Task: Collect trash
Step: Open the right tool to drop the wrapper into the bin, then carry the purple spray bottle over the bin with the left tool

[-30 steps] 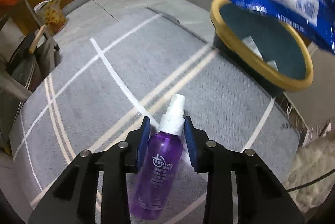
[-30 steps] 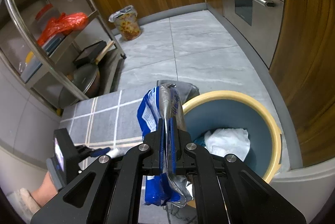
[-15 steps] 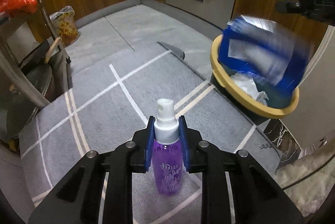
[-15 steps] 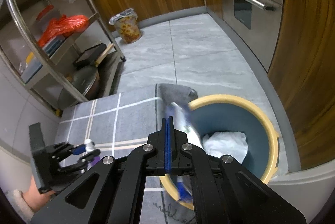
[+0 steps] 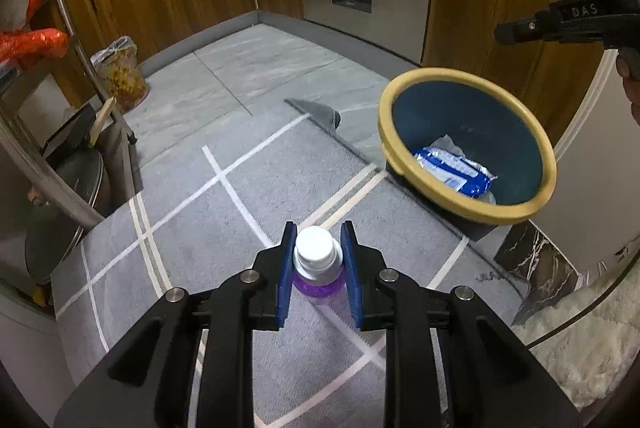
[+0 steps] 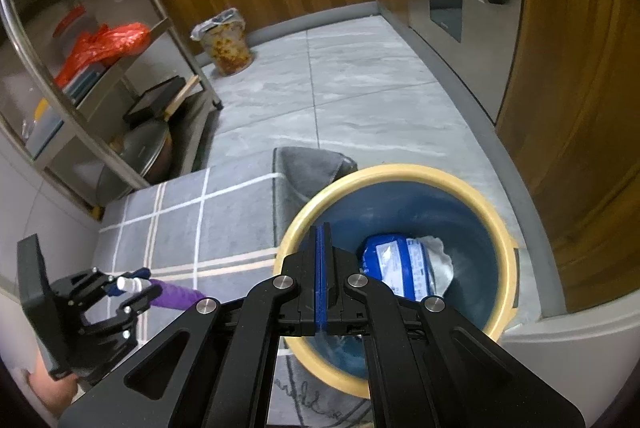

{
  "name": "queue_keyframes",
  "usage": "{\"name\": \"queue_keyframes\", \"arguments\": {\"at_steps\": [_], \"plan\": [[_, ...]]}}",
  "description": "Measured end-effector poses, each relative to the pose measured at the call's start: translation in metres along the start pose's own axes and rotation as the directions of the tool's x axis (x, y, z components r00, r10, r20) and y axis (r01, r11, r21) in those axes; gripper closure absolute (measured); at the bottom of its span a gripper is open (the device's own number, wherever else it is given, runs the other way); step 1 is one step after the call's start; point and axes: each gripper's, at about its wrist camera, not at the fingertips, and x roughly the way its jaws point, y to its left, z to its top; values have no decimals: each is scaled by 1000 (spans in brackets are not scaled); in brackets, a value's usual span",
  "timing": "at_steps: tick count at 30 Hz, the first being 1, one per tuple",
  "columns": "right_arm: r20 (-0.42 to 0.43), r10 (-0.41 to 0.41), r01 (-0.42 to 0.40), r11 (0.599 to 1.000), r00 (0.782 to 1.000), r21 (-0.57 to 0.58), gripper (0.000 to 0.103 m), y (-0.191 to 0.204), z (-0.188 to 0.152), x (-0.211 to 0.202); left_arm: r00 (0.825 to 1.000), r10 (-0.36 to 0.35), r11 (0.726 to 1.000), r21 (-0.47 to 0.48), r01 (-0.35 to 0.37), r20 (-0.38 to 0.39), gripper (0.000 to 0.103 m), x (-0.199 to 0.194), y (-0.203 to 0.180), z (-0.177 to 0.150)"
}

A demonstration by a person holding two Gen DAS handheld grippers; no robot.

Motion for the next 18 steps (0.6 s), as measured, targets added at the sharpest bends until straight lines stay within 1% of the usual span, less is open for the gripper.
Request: {"name": "queue_keyframes", "arguments": {"at_steps": [4, 7, 12, 15, 18], "plan": [[25, 2, -2, 1000, 1000, 10, 102, -4, 3, -5, 999, -22, 1000, 11, 22, 50, 81, -7, -10, 15], [35, 0, -1, 1000, 999, 26, 102, -13, 5, -8, 994, -54, 999, 11, 53, 92, 81, -10, -22, 33], [26, -32, 31, 998, 999, 47, 102, -32, 2, -8, 974, -153, 988, 29, 151, 164, 81, -10, -57, 66], [19, -42, 40, 996, 999, 76, 102, -47, 0, -7, 963, -202, 979, 58, 195, 178, 81, -3, -80, 80], [19, -56, 54, 994, 998, 100, 102, -59, -1, -8, 959, -231, 972, 85, 220, 161, 81, 11, -101, 89]]}}
